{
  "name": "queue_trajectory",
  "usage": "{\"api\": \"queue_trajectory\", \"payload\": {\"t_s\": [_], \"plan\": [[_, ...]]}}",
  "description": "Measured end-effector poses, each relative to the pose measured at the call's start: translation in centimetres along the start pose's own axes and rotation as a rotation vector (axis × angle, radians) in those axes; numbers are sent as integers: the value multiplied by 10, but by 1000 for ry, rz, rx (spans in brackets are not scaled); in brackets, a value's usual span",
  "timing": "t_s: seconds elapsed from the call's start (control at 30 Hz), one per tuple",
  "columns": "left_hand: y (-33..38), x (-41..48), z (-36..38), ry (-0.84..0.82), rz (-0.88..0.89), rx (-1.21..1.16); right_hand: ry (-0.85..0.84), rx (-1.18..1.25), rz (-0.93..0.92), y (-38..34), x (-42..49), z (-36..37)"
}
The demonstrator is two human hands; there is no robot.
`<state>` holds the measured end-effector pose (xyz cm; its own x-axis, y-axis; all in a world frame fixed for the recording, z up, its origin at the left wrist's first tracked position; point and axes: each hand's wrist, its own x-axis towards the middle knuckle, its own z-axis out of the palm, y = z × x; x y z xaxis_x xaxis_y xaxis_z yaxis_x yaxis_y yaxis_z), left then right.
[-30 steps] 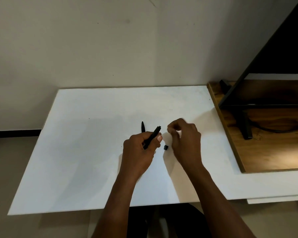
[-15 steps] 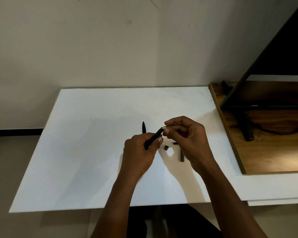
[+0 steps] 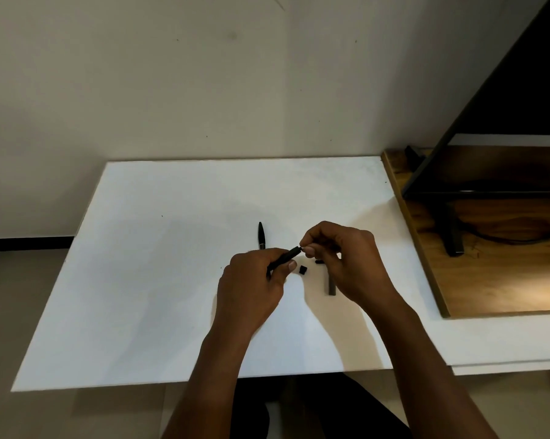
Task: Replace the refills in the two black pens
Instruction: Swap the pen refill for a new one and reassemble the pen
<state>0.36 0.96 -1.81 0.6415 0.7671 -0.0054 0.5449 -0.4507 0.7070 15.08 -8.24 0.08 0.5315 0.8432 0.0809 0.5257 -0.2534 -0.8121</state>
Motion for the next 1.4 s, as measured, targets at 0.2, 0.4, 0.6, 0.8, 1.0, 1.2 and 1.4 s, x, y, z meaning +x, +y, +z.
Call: {"api": "queue_trajectory", "payload": {"t_s": [0.2, 0.4, 0.6, 0.8, 1.0, 1.2, 1.4], "plan": [[1, -1, 2, -3, 56, 97, -81, 7, 36, 2, 1, -6], [2, -1, 3, 34, 95, 127, -91, 236, 145, 5, 1, -9], [2, -1, 4, -5, 76, 126, -97, 310, 222, 9, 2, -9], [3, 4, 7, 15, -38, -70, 67, 357, 257, 16, 3, -21], [1, 3, 6, 1, -1, -209, 128, -81, 230, 23, 2, -12], [7, 3, 6, -5, 50, -180, 29, -272, 228, 23, 1, 8], [3, 3, 7, 1, 59, -190, 127, -283, 260, 29, 0, -2]]}}
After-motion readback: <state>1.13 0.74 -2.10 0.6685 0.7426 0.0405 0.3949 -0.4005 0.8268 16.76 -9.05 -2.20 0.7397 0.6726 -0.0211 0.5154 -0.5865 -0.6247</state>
